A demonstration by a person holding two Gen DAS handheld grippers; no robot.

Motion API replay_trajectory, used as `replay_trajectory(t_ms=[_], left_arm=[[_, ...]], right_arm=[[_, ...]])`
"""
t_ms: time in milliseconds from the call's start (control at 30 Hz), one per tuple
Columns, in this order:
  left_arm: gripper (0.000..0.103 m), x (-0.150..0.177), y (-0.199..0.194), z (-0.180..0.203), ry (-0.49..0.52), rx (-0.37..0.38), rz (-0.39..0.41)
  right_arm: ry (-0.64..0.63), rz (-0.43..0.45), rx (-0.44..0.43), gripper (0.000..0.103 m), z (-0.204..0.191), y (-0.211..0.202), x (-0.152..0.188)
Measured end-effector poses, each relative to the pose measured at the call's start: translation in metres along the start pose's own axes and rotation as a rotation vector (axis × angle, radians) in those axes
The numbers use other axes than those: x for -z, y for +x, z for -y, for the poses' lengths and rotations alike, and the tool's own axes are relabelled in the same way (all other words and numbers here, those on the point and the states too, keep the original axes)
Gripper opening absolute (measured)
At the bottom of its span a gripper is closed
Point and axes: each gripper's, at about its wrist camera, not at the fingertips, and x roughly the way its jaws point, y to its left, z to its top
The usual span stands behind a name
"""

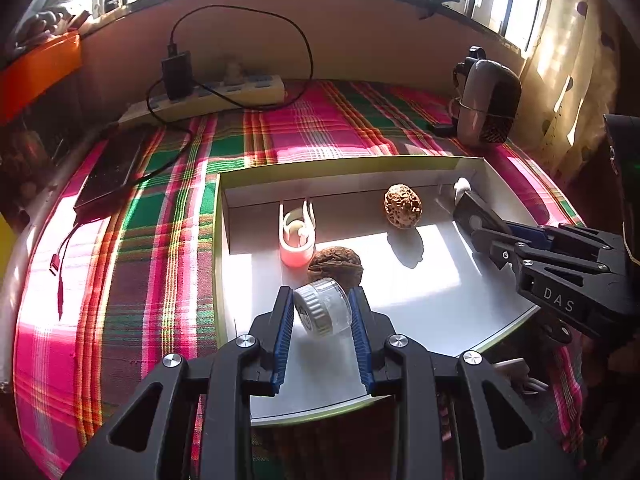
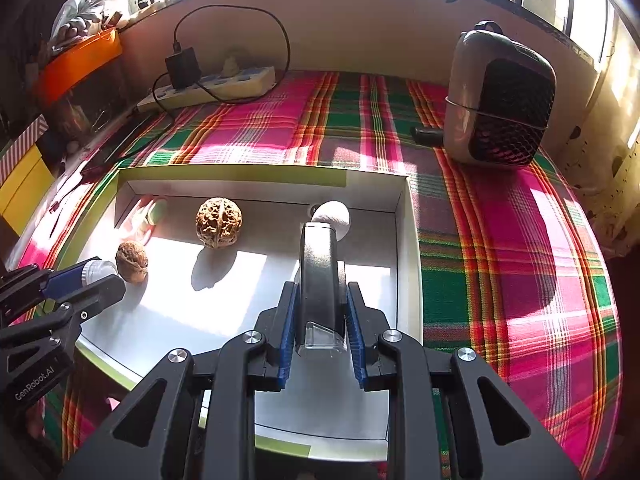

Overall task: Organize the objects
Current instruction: 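Stand the black item upright in the box with the right tool while the left tool releases the container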

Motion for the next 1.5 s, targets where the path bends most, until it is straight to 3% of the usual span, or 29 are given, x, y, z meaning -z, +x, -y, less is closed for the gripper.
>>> replay_trajectory(t_ms=[1500], left_arm=[[0.028,0.0005,0.0022,0.0016,0.014,-0.023,-0.004]], right_arm=[[-0.006,0.03,0.013,0.029,-0.0003,-0.0012,0.0016]])
